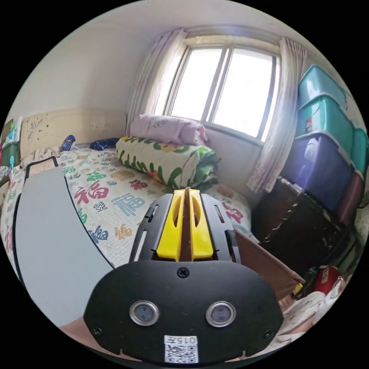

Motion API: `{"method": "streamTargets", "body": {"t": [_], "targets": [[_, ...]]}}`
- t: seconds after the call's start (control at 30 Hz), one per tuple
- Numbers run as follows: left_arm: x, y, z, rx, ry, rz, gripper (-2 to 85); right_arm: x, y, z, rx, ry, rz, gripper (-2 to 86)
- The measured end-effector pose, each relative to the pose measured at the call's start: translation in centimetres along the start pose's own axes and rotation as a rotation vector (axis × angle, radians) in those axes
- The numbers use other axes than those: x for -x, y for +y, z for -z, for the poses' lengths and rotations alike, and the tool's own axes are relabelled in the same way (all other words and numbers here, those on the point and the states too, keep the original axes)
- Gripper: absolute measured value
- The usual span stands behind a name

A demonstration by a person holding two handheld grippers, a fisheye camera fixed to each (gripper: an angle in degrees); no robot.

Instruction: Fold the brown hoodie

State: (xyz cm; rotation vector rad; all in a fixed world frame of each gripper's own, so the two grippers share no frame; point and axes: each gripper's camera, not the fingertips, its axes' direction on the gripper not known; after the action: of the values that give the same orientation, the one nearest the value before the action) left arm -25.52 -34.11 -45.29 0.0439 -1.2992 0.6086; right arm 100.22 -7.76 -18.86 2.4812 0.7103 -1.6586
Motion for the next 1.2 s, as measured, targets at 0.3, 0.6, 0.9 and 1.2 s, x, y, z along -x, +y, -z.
{"method": "streamTargets", "body": {"t": [0.3,0.6,0.9,1.2], "targets": [[12.2,7.7,22.4,-0.153,-0.068,0.153,1.0,11.7,10.5,-11.2,0.269,-0.414,0.102,0.6],[20.7,13.1,30.1,-0.071,-0.178,0.258,0.6,22.5,24.5,-21.2,0.629,-0.476,0.210,0.6],[21.1,8.9,32.4,-0.049,-0.330,0.349,5.2,25.3,29.4,-25.1,0.722,-0.433,0.254,0.7],[17.3,0.9,28.8,0.188,-0.168,0.232,3.5,28.0,29.6,-27.2,0.752,-0.464,0.265,0.3]]}}
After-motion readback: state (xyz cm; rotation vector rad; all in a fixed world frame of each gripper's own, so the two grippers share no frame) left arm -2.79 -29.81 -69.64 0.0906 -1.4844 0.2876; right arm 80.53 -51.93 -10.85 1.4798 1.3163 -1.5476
